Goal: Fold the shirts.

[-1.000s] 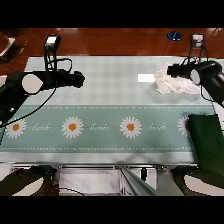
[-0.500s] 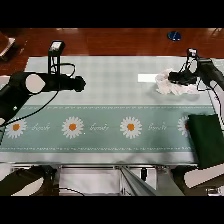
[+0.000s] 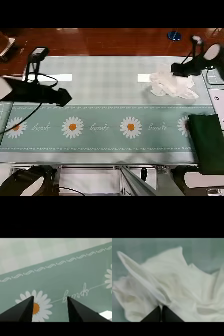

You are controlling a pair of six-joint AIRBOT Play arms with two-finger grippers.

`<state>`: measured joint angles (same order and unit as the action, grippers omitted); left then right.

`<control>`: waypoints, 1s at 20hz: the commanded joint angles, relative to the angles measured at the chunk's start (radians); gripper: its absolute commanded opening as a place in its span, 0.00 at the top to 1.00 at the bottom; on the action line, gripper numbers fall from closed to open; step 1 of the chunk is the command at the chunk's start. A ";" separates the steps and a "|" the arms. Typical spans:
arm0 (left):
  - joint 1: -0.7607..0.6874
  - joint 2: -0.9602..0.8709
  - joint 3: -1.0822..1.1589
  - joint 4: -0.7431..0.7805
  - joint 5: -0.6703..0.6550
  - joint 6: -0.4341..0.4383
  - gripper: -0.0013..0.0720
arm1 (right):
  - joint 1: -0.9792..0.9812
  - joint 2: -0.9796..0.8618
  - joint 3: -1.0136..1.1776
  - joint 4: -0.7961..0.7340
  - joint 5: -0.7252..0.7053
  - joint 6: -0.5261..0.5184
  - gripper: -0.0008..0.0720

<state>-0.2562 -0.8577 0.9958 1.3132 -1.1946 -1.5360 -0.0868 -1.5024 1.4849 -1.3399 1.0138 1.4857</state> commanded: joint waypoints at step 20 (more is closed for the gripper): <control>0.011 0.499 -0.543 -0.180 0.290 -0.208 0.29 | 0.518 0.396 0.505 0.381 0.156 -0.227 0.96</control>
<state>-0.2462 -0.3595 0.4549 1.1332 -0.9497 -1.7428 0.3096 -1.0706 1.9747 -0.9810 1.0531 1.2453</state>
